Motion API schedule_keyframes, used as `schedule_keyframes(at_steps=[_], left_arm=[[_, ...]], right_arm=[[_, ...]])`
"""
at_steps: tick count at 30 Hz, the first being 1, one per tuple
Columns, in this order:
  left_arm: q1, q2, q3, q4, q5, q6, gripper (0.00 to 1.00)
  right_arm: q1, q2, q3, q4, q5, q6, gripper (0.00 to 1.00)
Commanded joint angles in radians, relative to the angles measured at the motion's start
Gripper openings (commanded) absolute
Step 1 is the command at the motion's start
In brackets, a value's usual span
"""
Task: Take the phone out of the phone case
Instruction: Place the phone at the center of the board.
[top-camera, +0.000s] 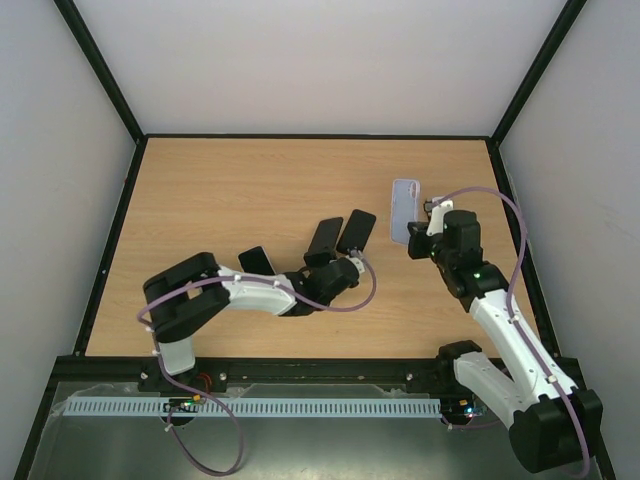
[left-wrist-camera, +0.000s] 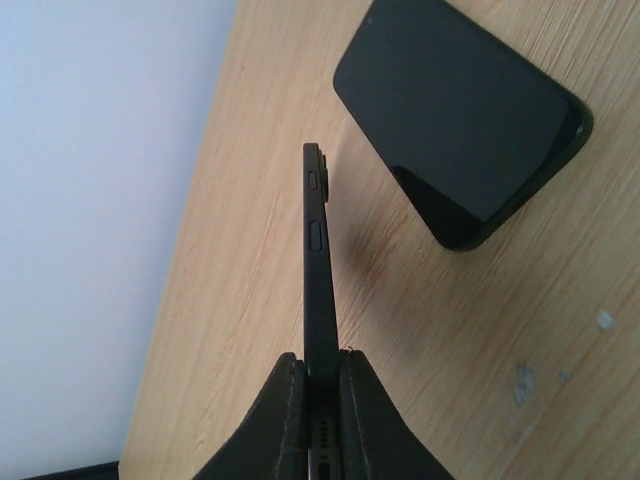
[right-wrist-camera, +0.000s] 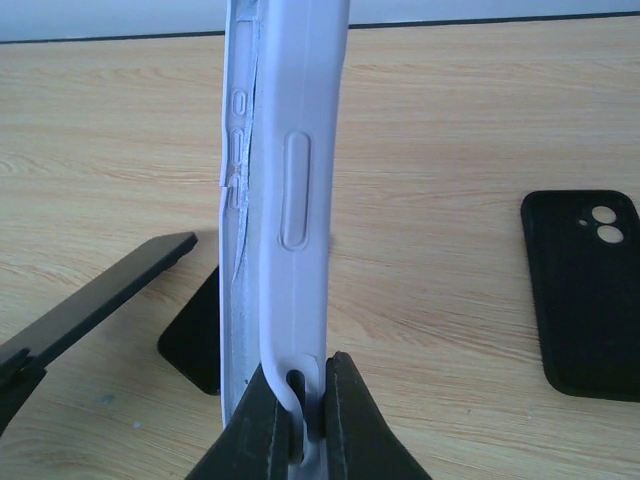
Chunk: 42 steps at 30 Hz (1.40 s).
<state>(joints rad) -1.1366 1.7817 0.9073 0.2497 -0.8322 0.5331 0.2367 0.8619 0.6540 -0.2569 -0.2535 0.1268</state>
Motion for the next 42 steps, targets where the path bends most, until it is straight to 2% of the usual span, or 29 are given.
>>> schedule_keyframes(at_steps=[1,8,11,16,24,27,30,36,42], left_arm=[[0.041,0.085,0.094,-0.003,0.011,0.103,0.02],[0.078,0.222,0.184,-0.053,0.01,0.134,0.04],[0.084,0.252,0.199,-0.06,-0.001,0.13,0.14],[0.089,0.257,0.207,-0.08,0.016,0.092,0.24],[0.101,0.23,0.232,-0.242,0.111,-0.063,0.47],[0.102,0.217,0.202,-0.278,0.106,-0.12,0.56],[0.095,0.169,0.161,-0.309,0.106,-0.21,0.59],[0.033,-0.027,0.059,-0.314,0.164,-0.389,0.62],[-0.003,-0.209,0.059,-0.391,0.205,-0.541,0.62]], right_arm=[[-0.003,-0.008,-0.018,0.053,0.058,-0.016,0.02],[-0.004,-0.014,-0.021,0.057,0.064,-0.019,0.02],[-0.004,-0.014,-0.021,0.056,0.063,-0.019,0.02],[-0.003,-0.017,-0.022,0.056,0.057,-0.022,0.02],[-0.003,-0.032,-0.034,0.069,0.071,-0.032,0.02],[-0.003,-0.034,-0.033,0.068,0.073,-0.034,0.02],[-0.003,-0.039,-0.034,0.068,0.079,-0.033,0.02],[-0.003,-0.041,-0.03,0.068,0.082,-0.035,0.02],[-0.004,0.015,-0.009,0.061,0.046,-0.086,0.02]])
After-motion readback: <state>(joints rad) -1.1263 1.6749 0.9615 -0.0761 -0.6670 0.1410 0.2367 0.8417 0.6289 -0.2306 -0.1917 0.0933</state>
